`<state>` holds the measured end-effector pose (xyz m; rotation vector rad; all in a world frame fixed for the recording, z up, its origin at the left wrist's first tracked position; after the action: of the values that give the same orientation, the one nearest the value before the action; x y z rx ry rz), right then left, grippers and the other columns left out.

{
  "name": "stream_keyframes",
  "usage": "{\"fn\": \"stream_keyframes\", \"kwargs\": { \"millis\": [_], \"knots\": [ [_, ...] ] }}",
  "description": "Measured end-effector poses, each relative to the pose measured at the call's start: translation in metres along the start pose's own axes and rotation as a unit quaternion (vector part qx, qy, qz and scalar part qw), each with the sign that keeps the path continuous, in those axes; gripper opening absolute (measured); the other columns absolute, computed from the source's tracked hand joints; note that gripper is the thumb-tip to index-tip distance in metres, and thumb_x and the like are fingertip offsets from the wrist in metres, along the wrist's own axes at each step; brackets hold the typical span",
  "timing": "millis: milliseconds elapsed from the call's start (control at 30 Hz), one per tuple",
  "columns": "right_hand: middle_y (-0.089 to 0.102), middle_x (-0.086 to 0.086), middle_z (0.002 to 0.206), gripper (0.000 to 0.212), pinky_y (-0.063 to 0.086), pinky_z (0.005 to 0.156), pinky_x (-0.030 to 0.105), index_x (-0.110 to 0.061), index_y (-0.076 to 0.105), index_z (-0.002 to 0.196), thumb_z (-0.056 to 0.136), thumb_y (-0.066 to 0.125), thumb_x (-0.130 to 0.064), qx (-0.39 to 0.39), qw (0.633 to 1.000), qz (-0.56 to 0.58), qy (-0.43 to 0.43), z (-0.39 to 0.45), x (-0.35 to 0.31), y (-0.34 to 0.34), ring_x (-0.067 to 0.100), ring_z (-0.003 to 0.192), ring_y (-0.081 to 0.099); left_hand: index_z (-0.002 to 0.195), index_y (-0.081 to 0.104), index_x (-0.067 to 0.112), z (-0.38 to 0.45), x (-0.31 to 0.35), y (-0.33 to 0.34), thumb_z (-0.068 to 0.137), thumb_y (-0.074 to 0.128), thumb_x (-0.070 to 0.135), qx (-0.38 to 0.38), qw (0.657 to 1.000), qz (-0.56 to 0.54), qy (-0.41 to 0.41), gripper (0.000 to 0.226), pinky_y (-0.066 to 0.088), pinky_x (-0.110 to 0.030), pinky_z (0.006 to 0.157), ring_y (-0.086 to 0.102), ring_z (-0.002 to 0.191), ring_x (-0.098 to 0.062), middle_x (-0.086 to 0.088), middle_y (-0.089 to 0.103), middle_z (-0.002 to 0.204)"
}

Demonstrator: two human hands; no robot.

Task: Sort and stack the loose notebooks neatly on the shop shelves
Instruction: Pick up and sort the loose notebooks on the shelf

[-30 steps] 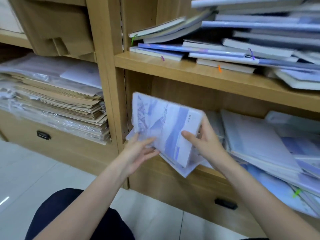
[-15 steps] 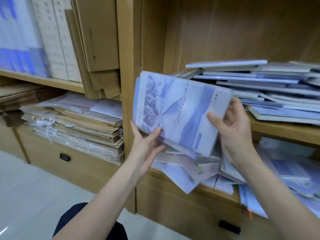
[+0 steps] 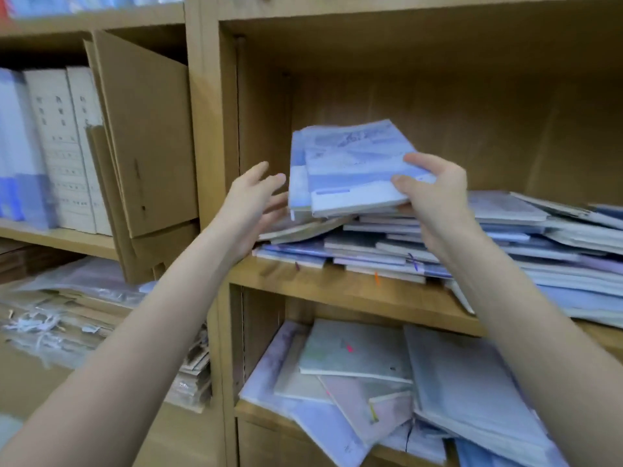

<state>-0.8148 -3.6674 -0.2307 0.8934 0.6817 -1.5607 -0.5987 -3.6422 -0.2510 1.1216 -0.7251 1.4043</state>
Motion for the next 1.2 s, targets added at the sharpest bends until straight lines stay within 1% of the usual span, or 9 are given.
{"fn": "stream_keyframes", "kwargs": {
  "millis": [100,233,433,533,633,767,900,1033,1200],
  "knots": [
    [0.05,0.007,0.135,0.044,0.04,0.098,0.025,-0.008,0.05,0.131,0.089,0.061,-0.012,-0.056,0.98,-0.191,0.001,0.044,0.004,0.034,0.022,0.123,0.048,0.142,0.038,0.018,0.018,-0.023,-0.007,0.094,0.05,0.01,-0.002,0.989,0.148,0.032,0.05,0.045,-0.03,0.098,0.052,0.119,-0.018,-0.007,0.041,0.144],
    [0.057,0.013,0.098,0.013,0.043,0.07,0.028,-0.007,0.051,0.091,0.088,0.06,-0.017,-0.179,0.901,-0.394,0.023,0.063,0.023,0.069,0.028,0.093,0.055,0.141,0.04,0.015,0.037,-0.059,-0.016,0.093,0.05,0.009,-0.02,0.938,0.341,0.055,0.05,0.034,-0.026,0.1,0.041,0.129,-0.018,-0.005,0.04,0.144],
    [0.056,0.015,0.095,0.026,0.037,0.075,0.031,-0.005,0.056,0.095,0.096,0.046,-0.029,-0.21,0.813,-0.541,-0.056,0.06,0.044,0.083,0.031,0.101,0.05,0.143,0.035,0.014,0.039,-0.09,-0.028,0.092,0.049,0.007,-0.047,0.897,0.431,0.09,0.053,0.026,-0.013,0.092,0.041,0.126,-0.017,-0.006,0.043,0.141],
    [0.057,0.015,0.116,0.029,0.036,0.09,0.038,-0.004,0.057,0.117,0.095,0.045,-0.019,-0.144,0.809,-0.532,-0.206,0.035,0.046,0.066,0.035,0.111,0.044,0.138,0.042,0.012,0.016,-0.098,-0.035,0.091,0.049,0.004,0.019,0.881,0.438,0.181,0.048,0.026,-0.011,0.093,0.043,0.124,-0.016,-0.004,0.047,0.134],
    [0.057,0.016,0.117,0.028,0.032,0.095,0.029,-0.001,0.059,0.113,0.089,0.049,-0.01,-0.115,0.824,-0.417,-0.366,-0.022,0.051,0.03,0.03,0.109,0.046,0.125,0.054,0.008,-0.019,-0.122,-0.039,0.087,0.045,-0.001,0.069,0.863,0.426,0.262,0.041,0.034,-0.02,0.096,0.047,0.117,-0.017,-0.005,0.051,0.123],
    [0.058,0.02,0.116,0.025,0.037,0.096,0.034,0.004,0.062,0.107,0.088,0.049,-0.006,-0.144,0.796,-0.412,-0.42,-0.096,0.096,-0.02,0.03,0.106,0.049,0.113,0.059,0.004,-0.067,-0.181,-0.037,0.081,0.035,0.01,0.044,0.864,0.421,0.272,0.041,0.033,-0.015,0.092,0.047,0.106,-0.014,-0.007,0.054,0.112],
    [0.056,0.017,0.118,0.037,0.044,0.088,0.039,-0.005,0.055,0.117,0.087,0.046,-0.025,-0.283,0.783,-0.476,-0.283,-0.133,0.182,-0.048,0.029,0.107,0.049,0.116,0.059,0.006,-0.092,-0.254,-0.039,0.079,0.034,0.02,-0.025,0.875,0.456,0.16,0.047,0.033,-0.022,0.086,0.051,0.103,-0.023,-0.01,0.054,0.113],
    [0.04,0.016,0.136,0.055,0.028,0.103,0.033,-0.004,0.038,0.137,0.091,0.056,-0.029,-0.361,0.784,-0.503,-0.055,-0.127,0.254,-0.041,0.032,0.128,0.039,0.133,0.047,0.007,-0.099,-0.307,-0.041,0.085,0.052,0.006,-0.103,0.856,0.506,0.013,0.048,0.032,-0.029,0.094,0.045,0.12,-0.031,-0.013,0.048,0.131],
    [0.025,0.014,0.148,0.058,0.03,0.107,0.039,-0.01,0.029,0.142,0.094,0.051,-0.034,-0.409,0.73,-0.547,0.001,-0.115,0.31,0.02,0.033,0.134,0.031,0.14,0.037,0.011,-0.099,-0.336,-0.055,0.085,0.054,0.006,-0.157,0.827,0.537,-0.052,0.058,0.032,-0.032,0.104,0.04,0.129,-0.028,-0.01,0.043,0.141]
  ]
}}
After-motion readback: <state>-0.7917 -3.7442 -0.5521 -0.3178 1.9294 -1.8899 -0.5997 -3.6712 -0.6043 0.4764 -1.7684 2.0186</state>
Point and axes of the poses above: each hand's wrist, its own z-axis towards the middle knuckle, its own y-axis out of the palm, x = y × z, the point moved 2 cm from there along z, towards the middle knuckle
